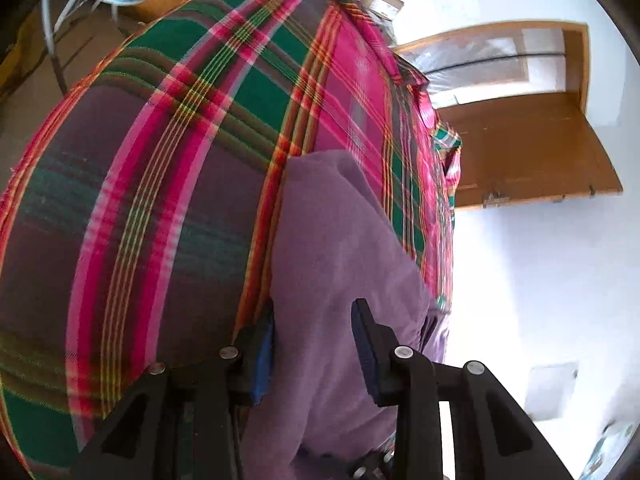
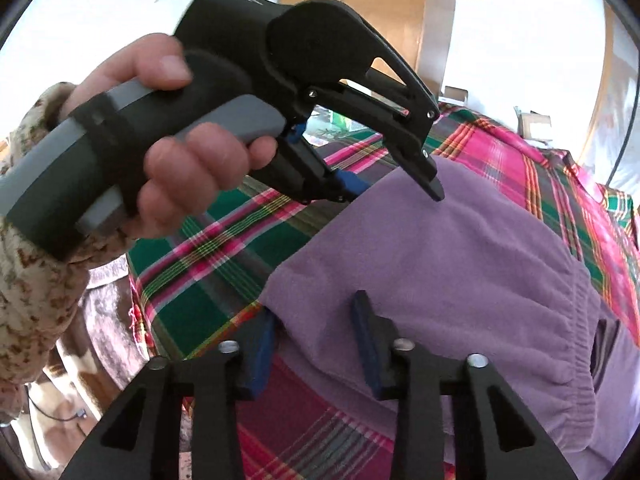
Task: Fold clothes
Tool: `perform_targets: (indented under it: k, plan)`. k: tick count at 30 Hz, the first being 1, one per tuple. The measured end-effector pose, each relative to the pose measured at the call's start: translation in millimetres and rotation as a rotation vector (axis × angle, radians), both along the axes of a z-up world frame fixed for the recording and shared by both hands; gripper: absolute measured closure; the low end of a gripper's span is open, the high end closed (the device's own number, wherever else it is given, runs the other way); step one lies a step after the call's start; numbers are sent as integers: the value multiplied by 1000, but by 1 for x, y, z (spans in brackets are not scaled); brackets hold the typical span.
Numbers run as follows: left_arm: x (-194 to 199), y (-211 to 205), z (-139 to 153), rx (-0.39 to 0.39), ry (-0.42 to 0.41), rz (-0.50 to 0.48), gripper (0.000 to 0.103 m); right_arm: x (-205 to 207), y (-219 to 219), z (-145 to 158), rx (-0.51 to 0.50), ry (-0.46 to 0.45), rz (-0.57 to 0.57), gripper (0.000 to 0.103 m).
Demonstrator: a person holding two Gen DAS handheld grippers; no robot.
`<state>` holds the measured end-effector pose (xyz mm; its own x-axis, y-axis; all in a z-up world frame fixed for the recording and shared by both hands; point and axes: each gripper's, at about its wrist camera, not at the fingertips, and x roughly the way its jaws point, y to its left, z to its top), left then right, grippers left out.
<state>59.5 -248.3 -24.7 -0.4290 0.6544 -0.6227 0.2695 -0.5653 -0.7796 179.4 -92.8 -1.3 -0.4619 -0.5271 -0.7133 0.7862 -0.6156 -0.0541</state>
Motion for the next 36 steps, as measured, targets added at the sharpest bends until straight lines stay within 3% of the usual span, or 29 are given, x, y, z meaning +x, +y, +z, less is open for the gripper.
perform_targets:
  k: [4, 6, 9, 14, 22, 26, 36]
  plan:
    - [-13, 3, 5, -44, 10, 18, 69, 1, 1, 3, -7, 1, 4, 83]
    - [-14, 4, 4, -37, 8, 21, 80, 2, 2, 6, -11, 8, 7, 85]
    - [-10, 3, 8, -25, 33, 31, 87, 0, 6, 12, -33, 12, 8, 87]
    - [0, -2, 18, -20, 61, 63, 89, 4, 6, 21, -50, 25, 17, 89]
    - [10, -3, 35, -75, 74, 85, 89, 8, -2, 35, -90, 39, 65, 89]
    - [15, -4, 43, -101, 78, 96, 89, 3, 5, 37, -122, -4, 70, 89]
    - [16, 40, 109, -113, 196, 52, 89, 8, 53, 79, -280, 43, 32, 89]
